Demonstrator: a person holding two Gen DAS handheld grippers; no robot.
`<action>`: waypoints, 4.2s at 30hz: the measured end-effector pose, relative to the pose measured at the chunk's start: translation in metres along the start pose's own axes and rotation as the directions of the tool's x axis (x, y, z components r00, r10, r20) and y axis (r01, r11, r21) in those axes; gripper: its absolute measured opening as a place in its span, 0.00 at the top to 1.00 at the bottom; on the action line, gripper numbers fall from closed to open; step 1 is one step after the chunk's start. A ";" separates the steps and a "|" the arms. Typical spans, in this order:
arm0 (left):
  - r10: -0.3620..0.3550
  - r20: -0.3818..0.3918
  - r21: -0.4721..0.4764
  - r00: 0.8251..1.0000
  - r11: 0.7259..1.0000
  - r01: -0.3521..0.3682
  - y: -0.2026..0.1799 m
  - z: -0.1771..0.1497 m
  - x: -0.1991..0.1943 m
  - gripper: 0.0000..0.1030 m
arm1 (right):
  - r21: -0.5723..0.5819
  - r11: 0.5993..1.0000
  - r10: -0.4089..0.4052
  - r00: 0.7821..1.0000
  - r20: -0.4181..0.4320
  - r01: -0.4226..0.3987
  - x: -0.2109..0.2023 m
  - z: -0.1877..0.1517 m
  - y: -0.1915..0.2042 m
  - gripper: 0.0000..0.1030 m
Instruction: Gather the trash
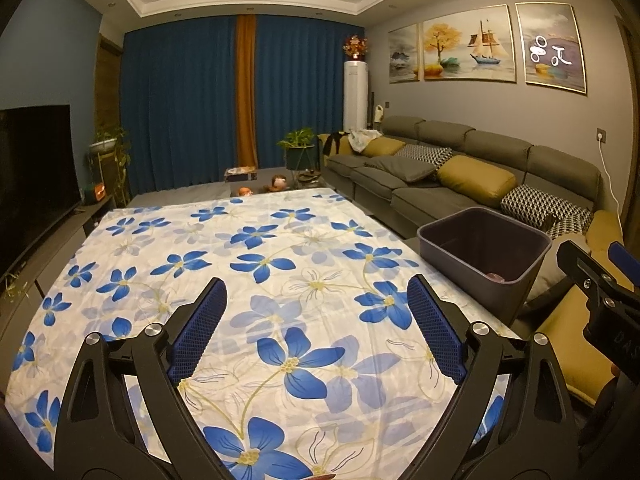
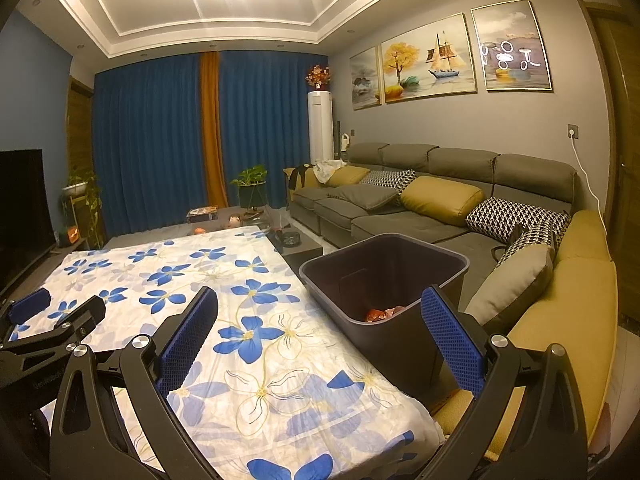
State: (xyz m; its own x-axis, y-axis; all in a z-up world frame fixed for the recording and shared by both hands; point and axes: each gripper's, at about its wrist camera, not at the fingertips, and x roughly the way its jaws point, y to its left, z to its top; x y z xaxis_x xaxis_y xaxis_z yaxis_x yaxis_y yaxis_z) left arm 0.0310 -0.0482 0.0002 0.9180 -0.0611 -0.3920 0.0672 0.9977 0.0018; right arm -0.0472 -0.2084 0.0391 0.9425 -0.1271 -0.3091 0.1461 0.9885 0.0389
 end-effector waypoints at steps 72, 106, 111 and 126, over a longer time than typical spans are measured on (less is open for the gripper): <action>0.019 -0.023 -0.037 1.000 0.999 -0.020 0.009 -0.001 0.000 0.08 | 0.025 1.000 -0.002 1.000 0.005 0.002 0.000 0.005 0.000 0.05; 0.037 -0.045 -0.024 0.998 0.999 -0.038 0.006 -0.002 0.002 0.06 | 0.029 1.000 0.003 1.000 0.000 -0.003 0.000 0.000 0.003 0.05; 0.038 -0.047 -0.030 0.998 0.999 -0.039 0.007 -0.002 0.002 0.06 | 0.032 0.999 0.007 1.000 -0.003 -0.007 0.001 -0.003 0.002 0.05; 0.039 -0.048 -0.029 0.998 0.999 -0.041 0.007 -0.003 0.002 0.06 | 0.033 0.999 0.006 1.000 -0.003 -0.006 0.001 -0.003 0.003 0.05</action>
State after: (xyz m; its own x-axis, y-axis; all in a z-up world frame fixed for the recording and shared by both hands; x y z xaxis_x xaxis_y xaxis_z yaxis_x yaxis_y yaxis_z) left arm 0.0320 -0.0414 -0.0029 0.9000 -0.0204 -0.4355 0.0183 0.9998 -0.0090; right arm -0.0467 -0.2057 0.0360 0.9424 -0.1209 -0.3118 0.1502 0.9861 0.0717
